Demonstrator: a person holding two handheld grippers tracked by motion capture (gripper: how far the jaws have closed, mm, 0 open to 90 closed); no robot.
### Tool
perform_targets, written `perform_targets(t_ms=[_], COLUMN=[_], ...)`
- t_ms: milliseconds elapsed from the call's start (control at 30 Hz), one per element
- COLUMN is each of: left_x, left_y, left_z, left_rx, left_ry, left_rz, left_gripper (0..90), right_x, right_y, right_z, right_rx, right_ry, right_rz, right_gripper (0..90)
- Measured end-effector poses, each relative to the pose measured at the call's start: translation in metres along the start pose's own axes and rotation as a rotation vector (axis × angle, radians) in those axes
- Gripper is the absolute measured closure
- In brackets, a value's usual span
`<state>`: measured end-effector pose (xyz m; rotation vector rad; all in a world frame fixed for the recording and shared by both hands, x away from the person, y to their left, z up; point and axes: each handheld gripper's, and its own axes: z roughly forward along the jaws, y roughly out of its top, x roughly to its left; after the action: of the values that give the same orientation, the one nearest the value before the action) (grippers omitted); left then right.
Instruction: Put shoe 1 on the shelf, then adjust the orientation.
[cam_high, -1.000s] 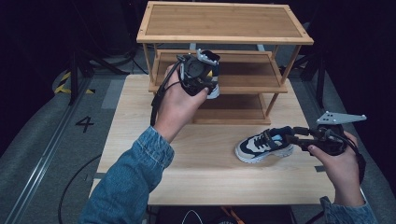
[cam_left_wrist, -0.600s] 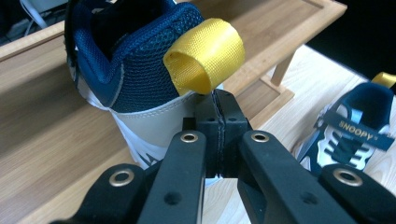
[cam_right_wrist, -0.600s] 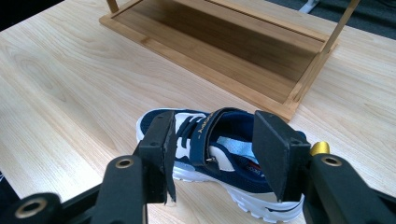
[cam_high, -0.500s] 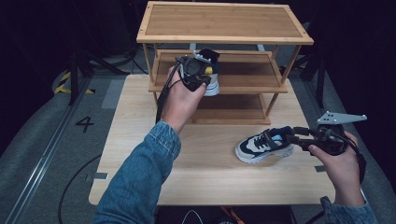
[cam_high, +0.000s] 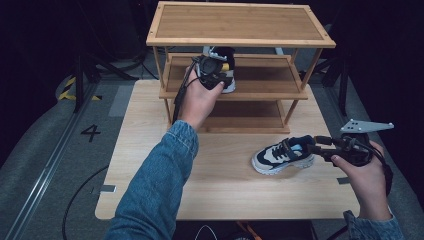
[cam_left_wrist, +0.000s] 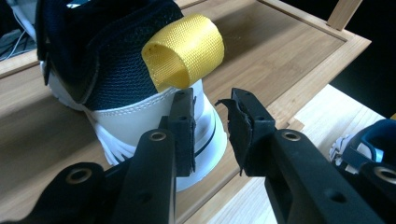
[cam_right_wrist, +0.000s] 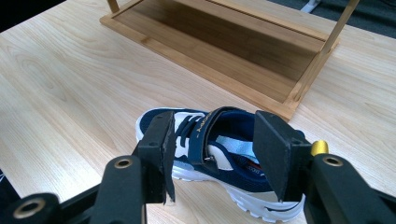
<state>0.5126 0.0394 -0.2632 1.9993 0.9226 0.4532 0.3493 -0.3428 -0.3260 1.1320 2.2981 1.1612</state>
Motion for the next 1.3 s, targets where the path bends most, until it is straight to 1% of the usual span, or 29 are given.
perform_targets(t_ms=[33,67,133,167,200,267,300,333,400,433,467,500,533,567,600,633,667,733,800,833,867,933,1000,1033,1067,1100,1167,1233,1300], left_x=[0.0,0.0,-0.002,-0.003,-0.006,-0.011,-0.013,-0.015,-0.016,-0.016,-0.017,-0.017,-0.017,-0.017,-0.017,-0.018,-0.018,-0.018,-0.018,-0.018,-0.018,-0.017,-0.016,-0.015,-0.014,-0.013,-0.01,-0.006,-0.004], left_y=[0.001,0.001,0.0,0.0,0.0,0.0,0.0,-0.001,-0.004,-0.004,-0.006,-0.007,-0.01,-0.015,-0.015,-0.021,-0.021,-0.028,-0.037,-0.04,-0.044,-0.055,-0.066,-0.072,-0.079,-0.084,-0.1,-0.114,-0.124], left_z=[0.002,0.002,0.002,0.002,0.0,-0.005,-0.008,-0.012,-0.02,-0.02,-0.025,-0.028,-0.032,-0.04,-0.04,-0.048,-0.048,-0.056,-0.064,-0.066,-0.069,-0.073,-0.074,-0.074,-0.073,-0.072,-0.069,-0.067,-0.066], left_rx=[-0.005,-0.005,-0.001,0.002,0.021,0.072,0.078,0.089,0.089,0.089,0.09,0.089,0.093,0.095,0.095,0.096,0.096,0.12,0.132,0.138,0.153,0.164,0.165,0.168,0.175,0.18,0.216,0.238,0.249], left_ry=[-0.005,-0.005,-0.011,-0.012,-0.004,0.038,0.047,0.055,0.051,0.051,0.049,0.051,0.053,0.056,0.056,0.054,0.054,0.063,0.08,0.085,0.09,0.085,0.096,0.109,0.125,0.133,0.146,0.145,0.147], left_rz=[-0.015,-0.015,-0.005,0.003,0.003,0.009,0.005,0.018,0.022,0.022,0.023,0.025,0.038,0.038,0.038,0.032,0.032,0.037,0.049,0.048,0.056,0.054,0.041,0.037,0.037,0.042,0.039,0.027,0.023], left_gripper=[70.6,70.0,66.5,62.4,57.4,51.1,48.3,46.0,43.2,41.4,41.4,38.6,37.3,36.4,35.9,35.8,35.7,35.7,35.0,33.8,32.4,31.2,29.8,27.9,27.2,27.2,27.1,26.8,26.2], right_x=[0.0,0.0,-0.001,-0.001,-0.002,-0.004,-0.006,-0.007,-0.011,-0.011,-0.015,-0.021,-0.025,-0.029,-0.032,-0.035,-0.035,-0.041,-0.044,-0.046,-0.048,-0.052,-0.054,-0.056,-0.057,-0.058,-0.059,-0.059,-0.06], right_y=[0.0,0.0,0.0,0.0,0.0,-0.001,-0.002,-0.002,-0.003,-0.003,-0.004,-0.006,-0.008,-0.009,-0.01,-0.012,-0.012,-0.013,-0.014,-0.015,-0.015,-0.017,-0.018,-0.019,-0.019,-0.02,-0.02,-0.02,-0.021], right_z=[-0.001,-0.001,-0.002,-0.003,-0.003,-0.004,-0.005,-0.006,-0.008,-0.008,-0.01,-0.01,-0.01,-0.009,-0.007,-0.005,-0.005,0.002,0.009,0.013,0.016,0.021,0.025,0.028,0.03,0.031,0.034,0.036,0.038], right_rx=[-0.001,-0.002,-0.006,-0.006,-0.007,-0.007,-0.008,-0.009,-0.011,-0.011,-0.007,0.009,0.017,0.022,0.026,0.033,0.033,0.047,0.076,0.093,0.095,0.104,0.109,0.111,0.113,0.115,0.127,0.131,0.141], right_ry=[-0.001,0.0,-0.004,-0.003,-0.007,-0.012,-0.017,-0.021,-0.039,-0.039,-0.058,-0.113,-0.133,-0.147,-0.151,-0.15,-0.15,-0.153,-0.169,-0.181,-0.186,-0.191,-0.185,-0.185,-0.181,-0.181,-0.185,-0.181,-0.166], right_rz=[-0.001,0.001,0.002,0.007,0.008,0.014,0.016,0.023,0.034,0.034,0.049,0.062,0.072,0.077,0.087,0.098,0.098,0.104,0.084,0.079,0.078,0.08,0.095,0.099,0.112,0.111,0.113,0.111,0.105], right_gripper=[50.0,49.9,50.0,49.9,50.0,50.0,50.0,50.0,50.1,50.1,50.1,50.4,50.5,50.8,51.2,51.6,51.6,54.6,57.5,58.2,58.5,58.0,56.9,55.9,55.2,54.7,54.7,58.0,66.9])
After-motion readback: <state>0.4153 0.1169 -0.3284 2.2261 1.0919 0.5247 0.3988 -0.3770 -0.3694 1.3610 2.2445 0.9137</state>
